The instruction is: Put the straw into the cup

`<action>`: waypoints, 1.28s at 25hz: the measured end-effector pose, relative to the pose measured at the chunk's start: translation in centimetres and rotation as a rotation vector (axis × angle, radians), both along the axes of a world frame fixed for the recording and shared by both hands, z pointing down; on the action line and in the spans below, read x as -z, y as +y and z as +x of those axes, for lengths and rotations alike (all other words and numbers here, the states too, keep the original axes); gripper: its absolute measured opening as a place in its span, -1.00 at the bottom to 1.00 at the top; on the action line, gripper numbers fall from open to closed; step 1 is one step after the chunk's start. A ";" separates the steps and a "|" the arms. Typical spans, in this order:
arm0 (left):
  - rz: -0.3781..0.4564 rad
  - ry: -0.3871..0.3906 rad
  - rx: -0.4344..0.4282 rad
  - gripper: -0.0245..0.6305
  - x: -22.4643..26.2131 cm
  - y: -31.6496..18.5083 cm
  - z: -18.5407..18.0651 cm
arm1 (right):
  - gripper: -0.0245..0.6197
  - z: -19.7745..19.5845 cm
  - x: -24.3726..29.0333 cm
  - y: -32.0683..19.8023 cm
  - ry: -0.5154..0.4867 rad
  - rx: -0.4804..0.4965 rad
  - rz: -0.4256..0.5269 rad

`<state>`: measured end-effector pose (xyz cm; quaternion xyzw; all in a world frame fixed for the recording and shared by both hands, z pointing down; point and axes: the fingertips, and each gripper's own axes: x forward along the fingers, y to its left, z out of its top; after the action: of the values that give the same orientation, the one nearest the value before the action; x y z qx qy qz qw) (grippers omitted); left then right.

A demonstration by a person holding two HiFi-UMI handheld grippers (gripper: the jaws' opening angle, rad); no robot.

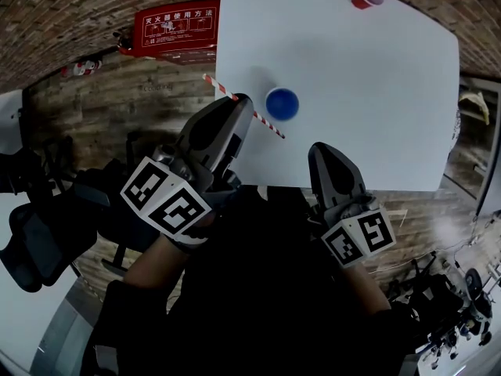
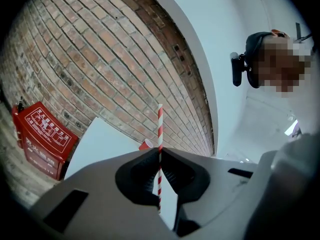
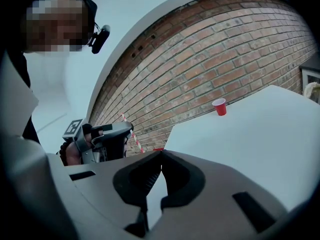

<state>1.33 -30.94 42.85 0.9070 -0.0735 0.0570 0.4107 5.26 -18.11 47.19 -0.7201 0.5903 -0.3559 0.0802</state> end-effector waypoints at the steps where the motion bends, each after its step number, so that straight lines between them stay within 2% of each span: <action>1: 0.002 0.001 0.001 -0.84 -0.1 -0.3 0.4 | -0.85 0.0 -0.2 -0.2 -0.004 0.002 -0.002; 9: 0.022 0.009 -0.003 -0.84 -0.9 -2.2 3.1 | -0.85 1.0 -1.3 -1.4 -0.022 0.008 -0.016; 19: 0.011 -0.031 -0.017 -0.84 -3.8 -2.7 4.8 | -0.85 2.4 -3.1 -2.1 -0.049 -0.009 -0.036; 28: 0.054 -0.078 -0.027 -0.84 -5.9 -2.2 4.7 | -0.85 1.8 -3.8 -1.8 -0.062 0.001 -0.043; 32: 0.125 -0.105 -0.046 -0.84 -6.3 -1.8 4.8 | -0.85 1.7 -3.7 -1.6 -0.052 0.010 -0.043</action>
<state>6.13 -32.72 49.16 0.9280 -0.0777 0.1094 0.3475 6.91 -19.75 50.90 -0.7092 0.5838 -0.3875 0.0779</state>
